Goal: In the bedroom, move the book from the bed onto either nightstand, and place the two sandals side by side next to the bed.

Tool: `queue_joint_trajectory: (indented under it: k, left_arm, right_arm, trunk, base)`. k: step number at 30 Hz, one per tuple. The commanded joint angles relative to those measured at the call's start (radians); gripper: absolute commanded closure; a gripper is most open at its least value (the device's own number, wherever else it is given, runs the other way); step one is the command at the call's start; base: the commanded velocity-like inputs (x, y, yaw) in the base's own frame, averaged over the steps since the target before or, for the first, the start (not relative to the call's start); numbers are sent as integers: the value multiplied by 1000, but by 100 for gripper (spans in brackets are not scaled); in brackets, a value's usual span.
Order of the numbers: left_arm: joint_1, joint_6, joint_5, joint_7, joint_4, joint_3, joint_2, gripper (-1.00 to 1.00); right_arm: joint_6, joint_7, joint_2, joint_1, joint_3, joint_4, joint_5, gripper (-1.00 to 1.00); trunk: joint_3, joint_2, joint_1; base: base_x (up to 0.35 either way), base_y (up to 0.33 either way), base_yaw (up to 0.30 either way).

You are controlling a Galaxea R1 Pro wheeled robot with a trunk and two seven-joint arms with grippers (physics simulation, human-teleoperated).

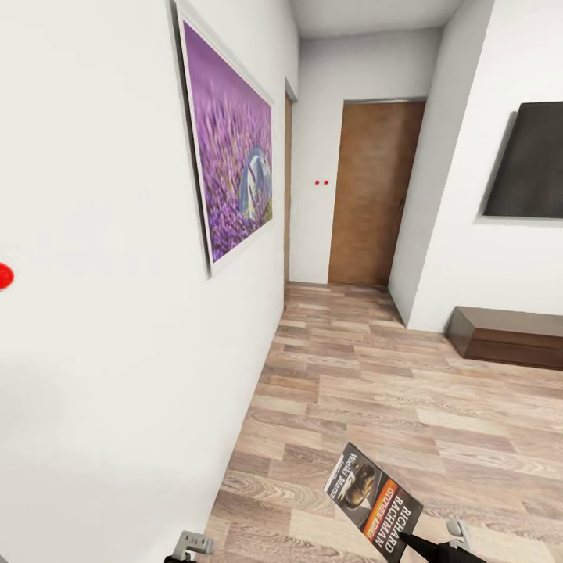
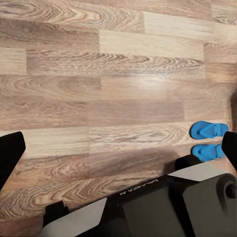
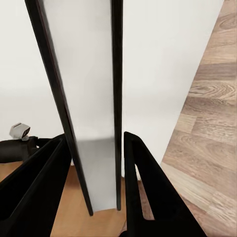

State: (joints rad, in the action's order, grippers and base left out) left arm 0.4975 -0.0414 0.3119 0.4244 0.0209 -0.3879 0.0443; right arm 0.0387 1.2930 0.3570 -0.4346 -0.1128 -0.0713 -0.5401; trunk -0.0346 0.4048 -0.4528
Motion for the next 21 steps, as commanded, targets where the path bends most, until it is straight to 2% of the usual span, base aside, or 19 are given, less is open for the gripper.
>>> queue_joint_trajectory:
  k: [1, 10, 17, 21]
  left_arm:
    - [1, -4, 7, 3, -1, -8, 0, -100]
    - [1, -4, 7, 2, -1, -9, 0, -100]
    - [1, -3, 7, 2, -1, -9, 0, -100]
    - [1, -4, 7, 2, -1, -9, 0, -100]
  right_arm:
    - [4, 2, 0, -1, -8, 0, -8, 100]
    - [4, 2, 0, -1, -8, 0, -8, 100]
    - [4, 3, 0, -1, -8, 0, -8, 100]
    - [4, 3, 0, -1, -8, 0, -8, 100]
  trunk:
    - [-2, 2, -1]
    - [-2, 2, -1]
    - [-2, 2, -1]
    - [-2, 2, -1]
  base:
    - [207, 0, 0]
    - [59, 0, 0]
    - [262, 0, 0]
    - [128, 0, 0]
